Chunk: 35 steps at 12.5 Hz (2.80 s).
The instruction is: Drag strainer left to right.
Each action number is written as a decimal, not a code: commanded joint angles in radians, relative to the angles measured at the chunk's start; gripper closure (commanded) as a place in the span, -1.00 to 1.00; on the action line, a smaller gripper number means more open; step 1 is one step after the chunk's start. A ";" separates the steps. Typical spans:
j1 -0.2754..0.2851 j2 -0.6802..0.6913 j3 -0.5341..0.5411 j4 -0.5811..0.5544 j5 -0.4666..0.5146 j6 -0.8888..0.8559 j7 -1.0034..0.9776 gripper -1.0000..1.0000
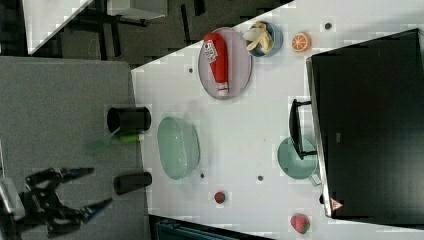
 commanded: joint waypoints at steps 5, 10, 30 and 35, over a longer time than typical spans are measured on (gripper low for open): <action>0.044 0.341 0.413 -0.061 0.014 0.203 0.574 -1.00; 0.047 0.549 0.542 -0.144 0.011 0.491 0.996 -1.00; 0.118 0.996 0.348 -0.298 -0.069 1.114 1.202 -1.00; 0.087 0.948 0.289 -0.344 -0.085 1.116 1.194 -1.00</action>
